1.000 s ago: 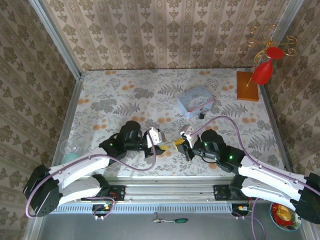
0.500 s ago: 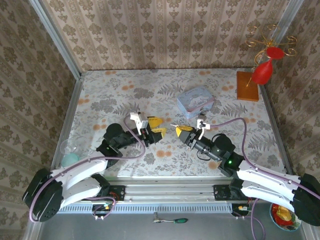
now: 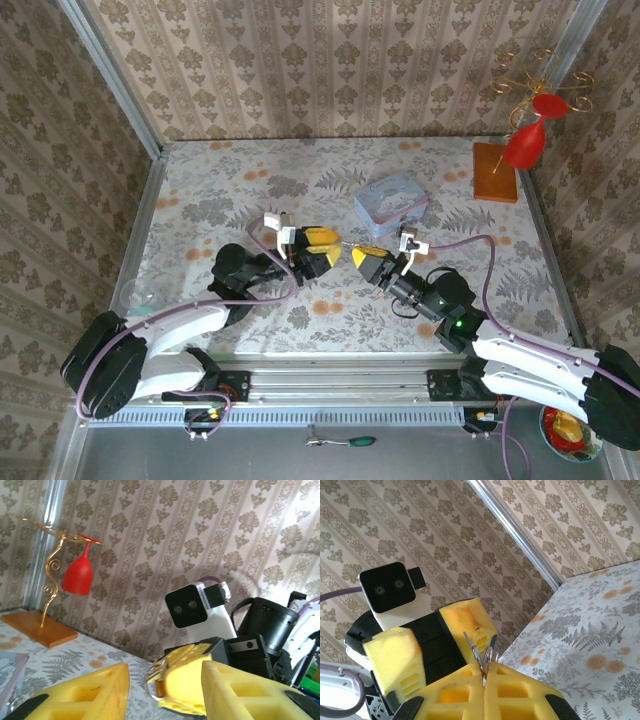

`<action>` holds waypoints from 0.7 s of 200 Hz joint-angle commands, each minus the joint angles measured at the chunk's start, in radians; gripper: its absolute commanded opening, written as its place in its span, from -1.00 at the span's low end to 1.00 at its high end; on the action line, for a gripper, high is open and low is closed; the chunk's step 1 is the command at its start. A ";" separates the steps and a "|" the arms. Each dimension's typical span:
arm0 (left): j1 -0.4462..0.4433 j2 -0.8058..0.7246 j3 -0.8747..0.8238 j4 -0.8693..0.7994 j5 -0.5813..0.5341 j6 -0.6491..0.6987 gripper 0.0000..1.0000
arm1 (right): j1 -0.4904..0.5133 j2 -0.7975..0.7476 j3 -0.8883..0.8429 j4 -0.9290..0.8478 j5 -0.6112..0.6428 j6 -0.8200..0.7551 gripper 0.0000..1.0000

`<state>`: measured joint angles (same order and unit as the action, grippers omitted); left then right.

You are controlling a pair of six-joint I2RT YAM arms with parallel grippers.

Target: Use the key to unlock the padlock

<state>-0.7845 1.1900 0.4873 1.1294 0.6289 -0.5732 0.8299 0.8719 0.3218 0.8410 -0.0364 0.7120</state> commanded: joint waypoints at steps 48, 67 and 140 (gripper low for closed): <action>-0.007 0.020 0.046 0.036 0.050 -0.045 -0.09 | 0.009 0.015 0.080 0.020 -0.067 0.011 -1.00; -0.009 0.026 0.050 0.045 0.059 -0.055 -0.10 | 0.014 0.040 0.092 0.023 -0.076 0.019 -1.00; -0.007 0.020 0.057 0.055 0.070 -0.065 -0.55 | 0.025 0.072 0.101 0.013 -0.055 0.020 -1.00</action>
<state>-0.7856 1.2167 0.5125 1.1461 0.6743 -0.6342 0.8497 0.9443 0.3939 0.8429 -0.1059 0.7189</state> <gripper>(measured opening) 0.256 0.068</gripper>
